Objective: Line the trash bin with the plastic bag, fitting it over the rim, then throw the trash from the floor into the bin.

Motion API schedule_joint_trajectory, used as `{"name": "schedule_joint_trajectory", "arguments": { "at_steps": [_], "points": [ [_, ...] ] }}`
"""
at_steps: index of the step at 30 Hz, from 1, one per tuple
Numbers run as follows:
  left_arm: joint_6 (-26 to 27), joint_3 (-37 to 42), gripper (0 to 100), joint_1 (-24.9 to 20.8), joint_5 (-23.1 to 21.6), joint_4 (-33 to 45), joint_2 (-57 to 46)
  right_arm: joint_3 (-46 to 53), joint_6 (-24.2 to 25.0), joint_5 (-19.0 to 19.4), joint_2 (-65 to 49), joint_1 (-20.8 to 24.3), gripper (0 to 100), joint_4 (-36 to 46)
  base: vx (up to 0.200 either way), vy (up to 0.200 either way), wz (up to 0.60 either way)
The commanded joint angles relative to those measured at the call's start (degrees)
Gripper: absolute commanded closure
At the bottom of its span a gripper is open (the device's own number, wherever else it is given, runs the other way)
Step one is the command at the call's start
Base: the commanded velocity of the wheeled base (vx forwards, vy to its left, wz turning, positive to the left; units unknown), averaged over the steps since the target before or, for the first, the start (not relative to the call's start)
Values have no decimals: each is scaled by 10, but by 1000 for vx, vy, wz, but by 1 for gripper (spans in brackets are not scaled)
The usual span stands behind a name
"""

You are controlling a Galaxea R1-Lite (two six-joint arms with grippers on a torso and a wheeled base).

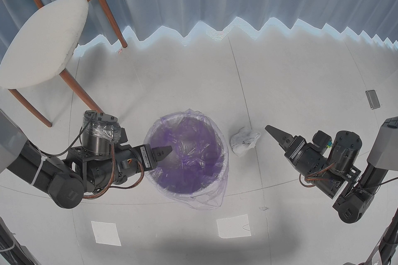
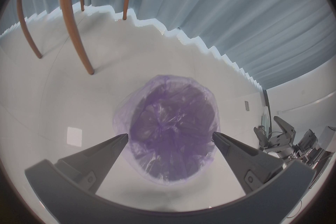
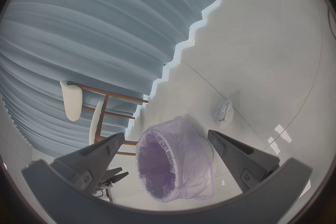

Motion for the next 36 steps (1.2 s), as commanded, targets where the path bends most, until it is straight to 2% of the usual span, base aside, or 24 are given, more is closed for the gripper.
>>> {"name": "schedule_joint_trajectory", "arguments": {
  "at_steps": [1,5,10,12,16,23,31,33,34,36],
  "points": [
    [-31,17,0,-27,15,8,-3,1,-2,0,-1,0,0,-8,0,0,0],
    [-48,30,0,-40,18,12,16,2,-2,-1,-3,0,0,-8,0,0,0],
    [-57,7,0,-39,20,10,69,2,-2,-1,-4,0,0,-9,0,0,0],
    [-79,1,0,-43,34,16,90,0,-2,-1,-6,0,0,-9,0,0,0],
    [-82,2,0,-45,45,16,115,3,1,-1,-15,0,0,-8,0,0,0],
    [-107,-58,0,-30,55,21,198,1,1,-1,-15,0,0,-8,0,0,0],
    [-108,-116,0,-17,65,84,210,1,1,-1,-32,-3,0,-9,0,0,0],
    [-107,-135,0,-1,65,111,210,1,1,-1,-37,-4,0,-8,0,0,0],
    [-106,-140,100,2,65,118,211,0,1,-1,-37,-5,0,-8,0,0,0],
    [-103,-150,100,9,67,129,213,1,1,-1,-41,-5,0,-8,0,0,0]
  ]
}}
